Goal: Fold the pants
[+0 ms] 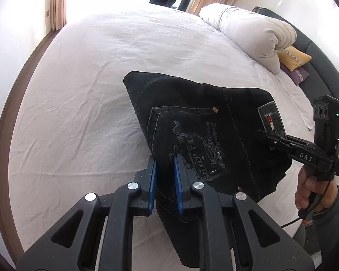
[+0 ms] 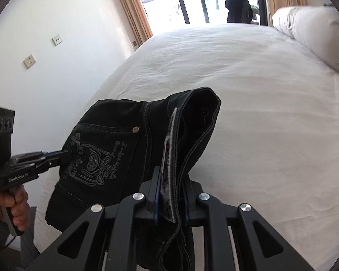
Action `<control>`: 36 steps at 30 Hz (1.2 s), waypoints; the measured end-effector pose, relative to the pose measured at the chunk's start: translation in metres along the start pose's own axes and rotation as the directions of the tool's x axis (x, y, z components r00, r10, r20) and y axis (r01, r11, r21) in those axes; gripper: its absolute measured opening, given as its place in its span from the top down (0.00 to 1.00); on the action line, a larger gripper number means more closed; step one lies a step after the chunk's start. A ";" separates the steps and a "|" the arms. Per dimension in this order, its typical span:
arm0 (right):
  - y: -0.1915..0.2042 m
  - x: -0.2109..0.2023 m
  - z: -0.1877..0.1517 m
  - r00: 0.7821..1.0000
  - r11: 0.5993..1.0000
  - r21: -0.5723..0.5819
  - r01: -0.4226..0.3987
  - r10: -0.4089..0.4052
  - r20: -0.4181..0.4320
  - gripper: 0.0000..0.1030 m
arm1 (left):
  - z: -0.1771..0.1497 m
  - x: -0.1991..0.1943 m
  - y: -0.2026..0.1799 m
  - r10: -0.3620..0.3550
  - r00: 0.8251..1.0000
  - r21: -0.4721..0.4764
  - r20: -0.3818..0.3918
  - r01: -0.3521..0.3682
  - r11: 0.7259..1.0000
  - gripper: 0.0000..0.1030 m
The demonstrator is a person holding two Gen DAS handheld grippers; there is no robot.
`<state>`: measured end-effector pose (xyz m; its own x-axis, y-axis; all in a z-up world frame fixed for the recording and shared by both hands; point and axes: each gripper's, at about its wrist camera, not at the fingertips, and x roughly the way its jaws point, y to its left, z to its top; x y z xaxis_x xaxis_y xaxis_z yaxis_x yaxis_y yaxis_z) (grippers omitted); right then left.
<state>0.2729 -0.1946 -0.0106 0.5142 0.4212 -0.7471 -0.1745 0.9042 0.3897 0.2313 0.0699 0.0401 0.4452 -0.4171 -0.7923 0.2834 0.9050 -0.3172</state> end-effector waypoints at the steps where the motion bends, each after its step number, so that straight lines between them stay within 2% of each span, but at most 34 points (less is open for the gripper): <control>1: -0.015 0.011 0.001 0.999 0.997 0.059 -0.044 0.045 -0.029 0.83 | 0.000 0.009 0.011 -0.006 1.000 -0.008 -0.011 0.006 1.000 0.87; 3: -0.045 0.026 -0.003 0.994 0.980 0.176 -0.090 0.099 -0.043 0.82 | -0.002 0.024 0.018 -0.020 1.000 -0.010 -0.024 0.020 1.000 0.87; 6: -0.085 0.044 -0.017 0.970 0.910 0.356 -0.214 0.242 -0.036 0.71 | -0.011 0.033 0.018 -0.019 1.000 0.005 -0.009 0.019 1.000 0.86; 7: -0.090 0.045 -0.020 0.964 0.898 0.371 -0.239 0.265 -0.020 0.71 | -0.013 0.036 0.010 -0.023 1.000 0.002 -0.002 0.023 1.000 0.85; 11: -0.093 0.044 -0.022 0.954 0.886 0.371 -0.277 0.298 0.002 0.67 | -0.020 0.038 0.019 -0.064 0.998 -0.040 0.023 0.065 0.997 0.81; 13: -0.098 0.040 -0.026 0.945 0.860 0.409 -0.305 0.327 0.017 0.58 | -0.022 0.032 0.023 -0.088 0.996 -0.067 0.035 0.090 0.994 0.77; 16: -0.103 0.020 -0.032 0.950 0.844 0.442 -0.305 0.303 0.077 0.46 | -0.025 0.013 0.026 -0.077 0.995 -0.079 0.069 0.083 0.993 0.76; 17: -0.107 0.013 -0.035 0.953 0.841 0.452 -0.298 0.285 0.097 0.43 | -0.026 0.006 0.027 -0.069 0.994 -0.083 0.086 0.076 0.994 0.70; 18: -0.109 0.004 -0.039 0.959 0.840 0.464 -0.281 0.261 0.108 0.40 | -0.028 -0.002 0.029 -0.063 0.993 -0.092 0.101 0.072 0.993 0.56; 19: -0.111 -0.006 -0.044 0.962 0.840 0.471 -0.271 0.245 0.119 0.40 | -0.032 -0.014 0.030 -0.056 0.990 -0.109 0.131 0.070 0.992 0.32; 20: -0.110 -0.017 -0.049 0.963 0.840 0.471 -0.269 0.231 0.137 0.40 | -0.036 -0.028 0.029 -0.048 0.983 -0.117 0.175 0.070 0.991 0.22; 23: -0.099 -0.050 -0.061 0.966 0.862 0.442 -0.247 0.181 0.186 0.40 | -0.050 -0.070 0.019 -0.019 0.960 -0.106 0.280 0.051 0.993 0.18; 24: -0.092 -0.061 -0.064 0.964 0.872 0.426 -0.242 0.167 0.206 0.39 | -0.053 -0.082 0.014 -0.008 0.953 -0.101 0.302 0.041 0.994 0.15; 25: -0.083 -0.072 -0.067 0.963 0.884 0.407 -0.231 0.147 0.227 0.37 | -0.057 -0.097 0.007 0.016 0.944 -0.092 0.328 0.015 0.996 0.05; 26: -0.072 -0.085 -0.070 0.962 0.898 0.386 -0.212 0.121 0.246 0.35 | -0.063 -0.114 -0.003 0.038 0.931 -0.070 0.364 -0.014 0.997 0.00; 27: -0.061 -0.097 -0.071 0.959 0.912 0.360 -0.198 0.103 0.266 0.31 | -0.068 -0.131 -0.014 0.058 0.912 -0.045 0.407 -0.043 0.998 0.00; 28: -0.049 -0.112 -0.074 0.953 0.929 0.325 -0.179 0.081 0.292 0.30 | -0.073 -0.150 -0.027 0.087 0.886 -0.020 0.456 -0.088 0.996 0.00; 29: -0.033 -0.127 -0.075 0.945 0.947 0.285 -0.151 0.054 0.323 0.30 | -0.079 -0.168 -0.039 0.115 0.856 0.001 0.504 -0.133 0.991 0.00; 30: -0.016 -0.144 -0.076 0.930 0.963 0.239 -0.124 0.029 0.366 0.29 | -0.084 -0.189 -0.054 0.150 0.814 0.019 0.561 -0.194 0.981 0.00; 31: -0.002 -0.162 -0.076 0.912 0.973 0.206 -0.105 0.012 0.409 0.24 | -0.089 -0.209 -0.067 0.185 0.772 0.027 0.607 -0.253 0.967 0.00; 32: 0.014 -0.180 -0.076 0.887 0.980 0.175 -0.091 0.000 0.462 0.20 | -0.093 -0.226 -0.078 0.218 0.729 0.026 0.649 -0.308 0.951 0.00; 33: 0.030 -0.198 -0.077 0.855 0.986 0.148 -0.077 -0.011 0.518 0.11 | -0.100 -0.246 -0.092 0.258 0.666 0.008 0.700 -0.369 0.930 0.00; 34: 0.045 -0.219 -0.080 0.812 0.991 0.120 -0.062 -0.020 0.584 0.02 | -0.104 -0.265 -0.101 0.280 0.615 -0.015 0.737 -0.400 0.916 0.00; 35: 0.056 -0.238 -0.081 0.769 0.995 0.093 -0.048 -0.023 0.639 0.00 | -0.108 -0.282 -0.109 0.285 0.580 -0.030 0.763 -0.409 0.912 0.00; 36: 0.071 -0.254 -0.082 0.734 0.998 0.063 -0.023 -0.026 0.679 0.00 | -0.111 -0.298 -0.115 0.271 0.562 -0.035 0.781 -0.394 0.919 0.00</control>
<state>0.0608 -0.2318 0.1630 0.9520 0.2382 -0.1924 -0.1332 0.8880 0.4402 -0.0278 0.0996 0.2545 0.9908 -0.0544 -0.1241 0.0551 0.9985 0.0020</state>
